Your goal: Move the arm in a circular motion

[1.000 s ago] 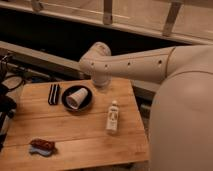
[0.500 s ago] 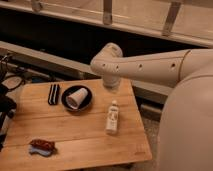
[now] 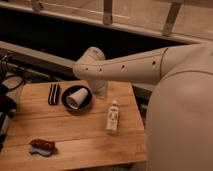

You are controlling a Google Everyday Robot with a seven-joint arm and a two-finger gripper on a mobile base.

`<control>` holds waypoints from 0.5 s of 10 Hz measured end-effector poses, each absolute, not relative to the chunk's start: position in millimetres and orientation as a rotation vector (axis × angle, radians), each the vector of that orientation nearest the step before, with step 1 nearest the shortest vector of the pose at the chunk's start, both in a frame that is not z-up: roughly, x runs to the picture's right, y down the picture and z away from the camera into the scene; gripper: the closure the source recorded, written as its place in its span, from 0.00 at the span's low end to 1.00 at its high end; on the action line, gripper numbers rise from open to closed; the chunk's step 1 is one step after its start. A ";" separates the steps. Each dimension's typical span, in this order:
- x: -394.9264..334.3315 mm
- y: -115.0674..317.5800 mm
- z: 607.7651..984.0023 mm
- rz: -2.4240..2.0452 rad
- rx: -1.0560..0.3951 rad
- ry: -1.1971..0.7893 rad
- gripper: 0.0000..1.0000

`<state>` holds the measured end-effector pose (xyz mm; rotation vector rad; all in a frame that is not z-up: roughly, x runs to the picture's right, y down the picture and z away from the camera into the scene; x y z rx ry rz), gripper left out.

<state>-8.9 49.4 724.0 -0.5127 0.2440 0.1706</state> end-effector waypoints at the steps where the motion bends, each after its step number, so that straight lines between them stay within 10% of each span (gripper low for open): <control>1: -9.2 50.4 721.2 0.167 -0.507 0.244 1.00; 5: 12.1 25.0 732.9 0.158 -0.490 0.209 1.00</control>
